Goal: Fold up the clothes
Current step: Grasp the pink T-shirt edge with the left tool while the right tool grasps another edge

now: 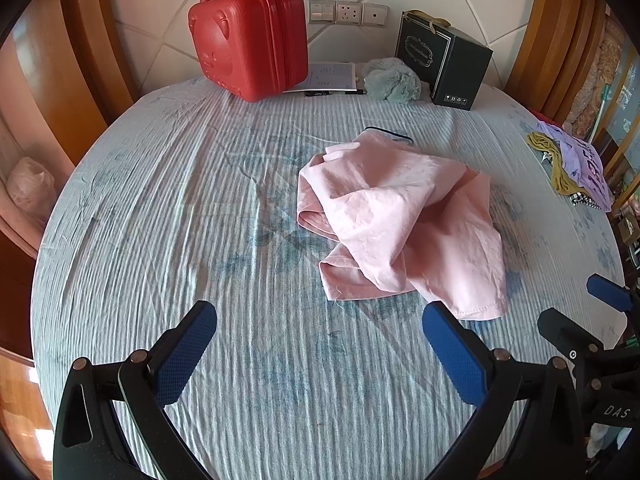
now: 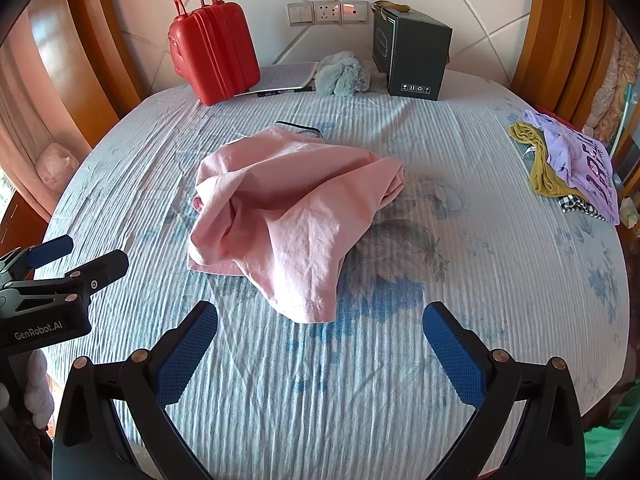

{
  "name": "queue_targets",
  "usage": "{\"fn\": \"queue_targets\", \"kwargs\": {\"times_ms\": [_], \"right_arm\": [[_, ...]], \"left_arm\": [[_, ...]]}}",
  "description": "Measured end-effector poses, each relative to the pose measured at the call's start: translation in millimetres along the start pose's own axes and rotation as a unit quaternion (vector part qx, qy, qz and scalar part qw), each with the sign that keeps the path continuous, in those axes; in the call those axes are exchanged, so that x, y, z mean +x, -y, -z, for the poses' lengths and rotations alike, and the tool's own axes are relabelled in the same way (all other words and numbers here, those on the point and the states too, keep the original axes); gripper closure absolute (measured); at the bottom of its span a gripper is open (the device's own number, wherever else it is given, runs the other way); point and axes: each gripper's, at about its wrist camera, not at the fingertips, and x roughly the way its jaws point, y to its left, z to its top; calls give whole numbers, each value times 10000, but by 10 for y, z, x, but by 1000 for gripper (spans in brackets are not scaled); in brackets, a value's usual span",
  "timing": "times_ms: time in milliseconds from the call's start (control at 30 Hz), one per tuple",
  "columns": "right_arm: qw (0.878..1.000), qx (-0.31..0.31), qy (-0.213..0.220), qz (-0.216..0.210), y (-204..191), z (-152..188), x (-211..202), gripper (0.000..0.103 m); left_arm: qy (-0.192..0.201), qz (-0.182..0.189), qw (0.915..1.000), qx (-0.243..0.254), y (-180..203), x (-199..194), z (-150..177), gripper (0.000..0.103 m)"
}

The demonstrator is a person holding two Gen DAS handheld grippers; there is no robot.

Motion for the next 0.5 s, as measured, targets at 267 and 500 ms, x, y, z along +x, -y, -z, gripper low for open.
{"fn": "queue_targets", "kwargs": {"times_ms": [267,500], "right_arm": [[9998,31,-72,-208,38,-42,164,0],[9987,118,-359,-336,83,-133,576,2]], "left_arm": [[-3,191,9995,239,11,245,-71,0],[-180,603,9946,826,181,883,-246,18]]}}
